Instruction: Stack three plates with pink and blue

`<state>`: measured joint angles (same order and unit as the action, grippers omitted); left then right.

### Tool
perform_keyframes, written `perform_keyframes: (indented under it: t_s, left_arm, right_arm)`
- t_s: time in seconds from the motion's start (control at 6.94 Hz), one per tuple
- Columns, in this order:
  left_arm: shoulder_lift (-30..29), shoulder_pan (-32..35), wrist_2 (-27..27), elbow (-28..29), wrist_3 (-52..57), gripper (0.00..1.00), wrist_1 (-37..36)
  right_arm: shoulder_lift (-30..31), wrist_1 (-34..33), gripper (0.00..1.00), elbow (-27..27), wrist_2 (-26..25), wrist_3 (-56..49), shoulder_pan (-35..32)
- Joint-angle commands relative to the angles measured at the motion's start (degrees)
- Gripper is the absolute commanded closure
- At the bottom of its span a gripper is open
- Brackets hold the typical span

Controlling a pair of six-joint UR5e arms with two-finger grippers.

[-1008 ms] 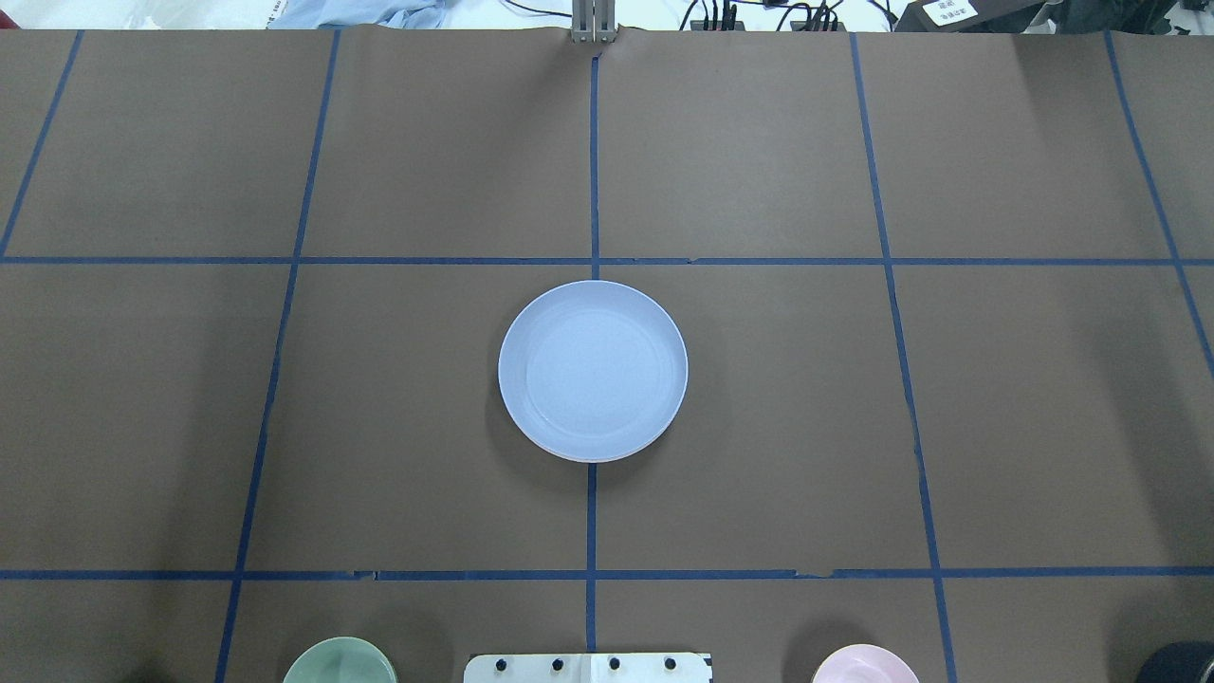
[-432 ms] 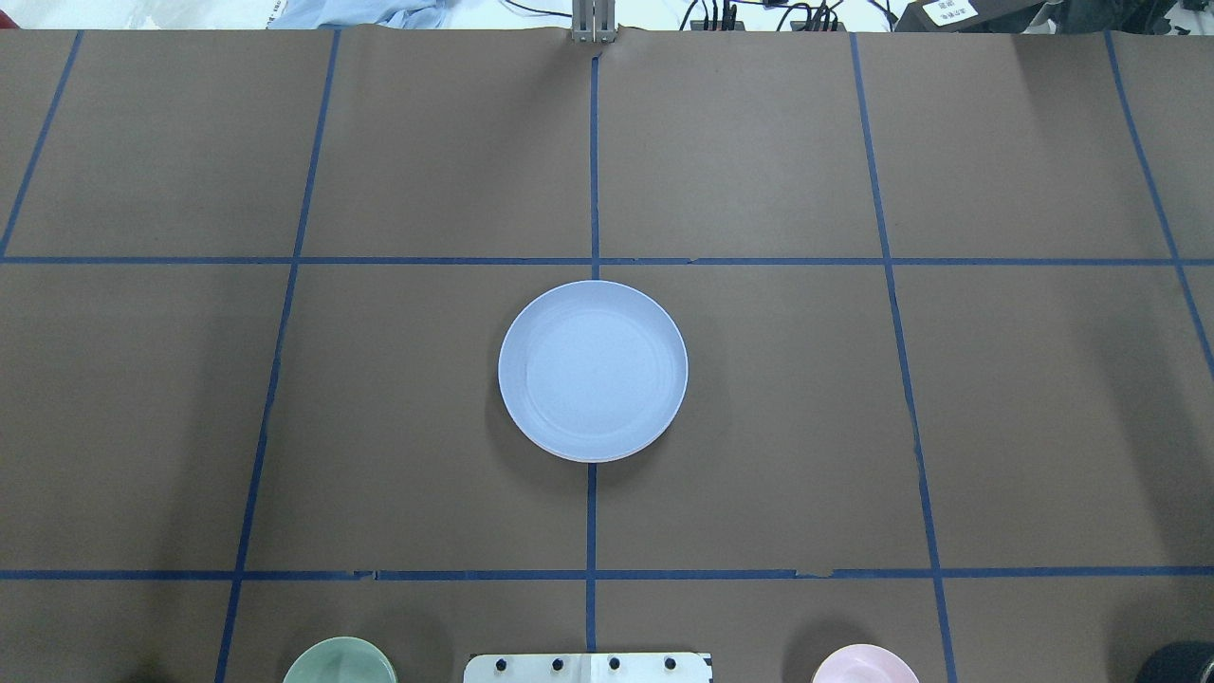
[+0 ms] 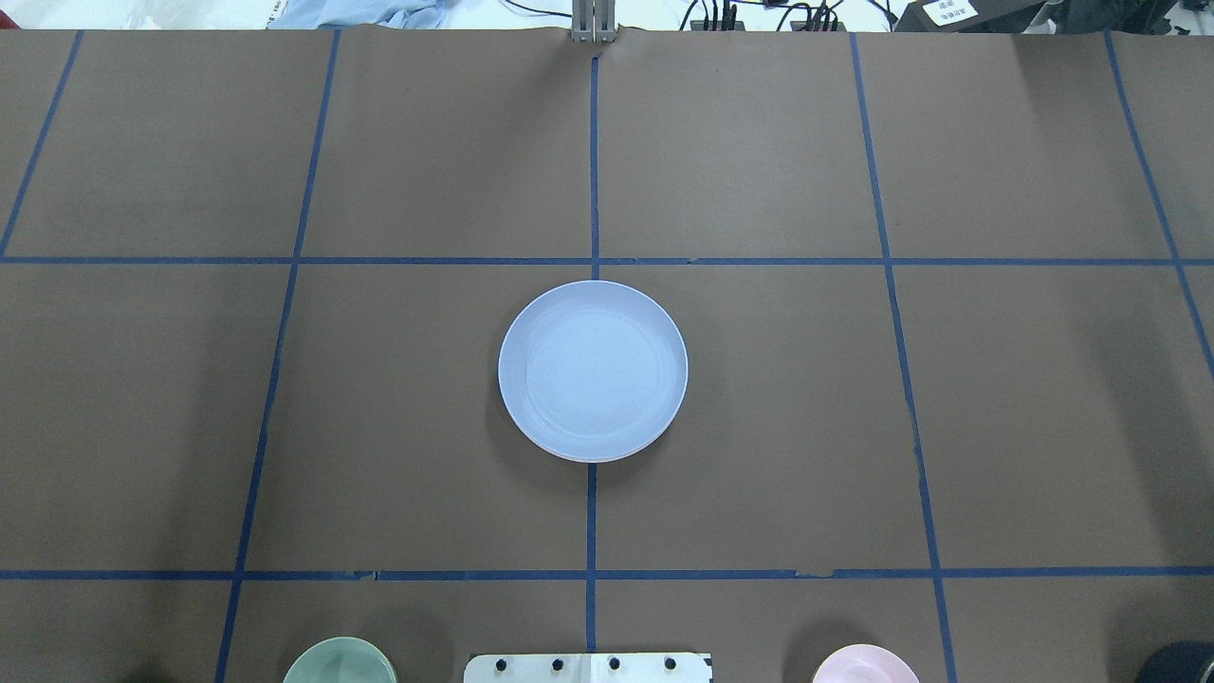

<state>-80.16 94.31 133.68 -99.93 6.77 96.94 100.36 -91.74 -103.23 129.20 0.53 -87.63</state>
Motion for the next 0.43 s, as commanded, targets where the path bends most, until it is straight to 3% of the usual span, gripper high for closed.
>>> perform_keyframes:
  t_s: [0.0,0.29]
  left_arm:
    - [0.0,0.0,0.0,0.0,0.0,0.0,0.0]
    - [0.0,0.0,-0.09,0.52,0.0,0.0,0.0]
  right_arm:
    - [-0.08,0.07,0.0,-0.56,0.0,0.0,0.0]
    - [-0.25,0.07,0.0,-0.57,0.88,0.0,0.0]
